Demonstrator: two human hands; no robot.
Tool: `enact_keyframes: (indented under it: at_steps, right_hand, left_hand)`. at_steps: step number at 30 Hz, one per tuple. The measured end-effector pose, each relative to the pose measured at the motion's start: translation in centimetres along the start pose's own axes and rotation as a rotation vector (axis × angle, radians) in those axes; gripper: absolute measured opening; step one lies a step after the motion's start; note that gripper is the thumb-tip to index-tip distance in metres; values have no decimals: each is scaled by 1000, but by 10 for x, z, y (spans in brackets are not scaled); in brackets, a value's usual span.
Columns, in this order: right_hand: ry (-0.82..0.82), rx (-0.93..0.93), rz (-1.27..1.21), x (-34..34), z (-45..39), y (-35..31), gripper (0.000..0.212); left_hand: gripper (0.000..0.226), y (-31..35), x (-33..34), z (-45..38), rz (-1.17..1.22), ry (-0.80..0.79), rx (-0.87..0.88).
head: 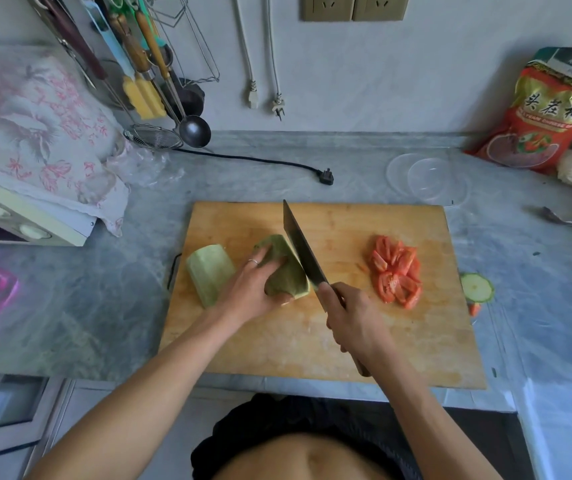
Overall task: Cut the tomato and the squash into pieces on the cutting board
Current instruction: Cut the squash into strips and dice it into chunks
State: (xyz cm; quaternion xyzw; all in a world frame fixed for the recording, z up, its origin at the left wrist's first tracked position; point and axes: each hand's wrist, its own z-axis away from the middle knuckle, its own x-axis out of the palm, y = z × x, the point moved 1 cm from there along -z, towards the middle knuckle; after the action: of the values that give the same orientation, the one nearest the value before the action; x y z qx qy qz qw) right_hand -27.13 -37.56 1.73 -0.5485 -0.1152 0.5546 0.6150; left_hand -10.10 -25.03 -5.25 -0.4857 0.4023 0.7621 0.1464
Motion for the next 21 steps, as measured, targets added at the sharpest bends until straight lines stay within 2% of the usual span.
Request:
enact_keyframes:
  at_steps: [7,15,21]
  right_hand:
    - [-27,-6,80,1,7,-10,48]
    - [-66,-62,219,0,3,-18,41]
    - [-57,-83,236,2,1,-19,40]
  left_hand:
    - [79,3,1,3,-105,12,5]
    - [88,4,-5,-9,-131,-50,-39]
    - [90,4,-3,-10,-29,-52,-24]
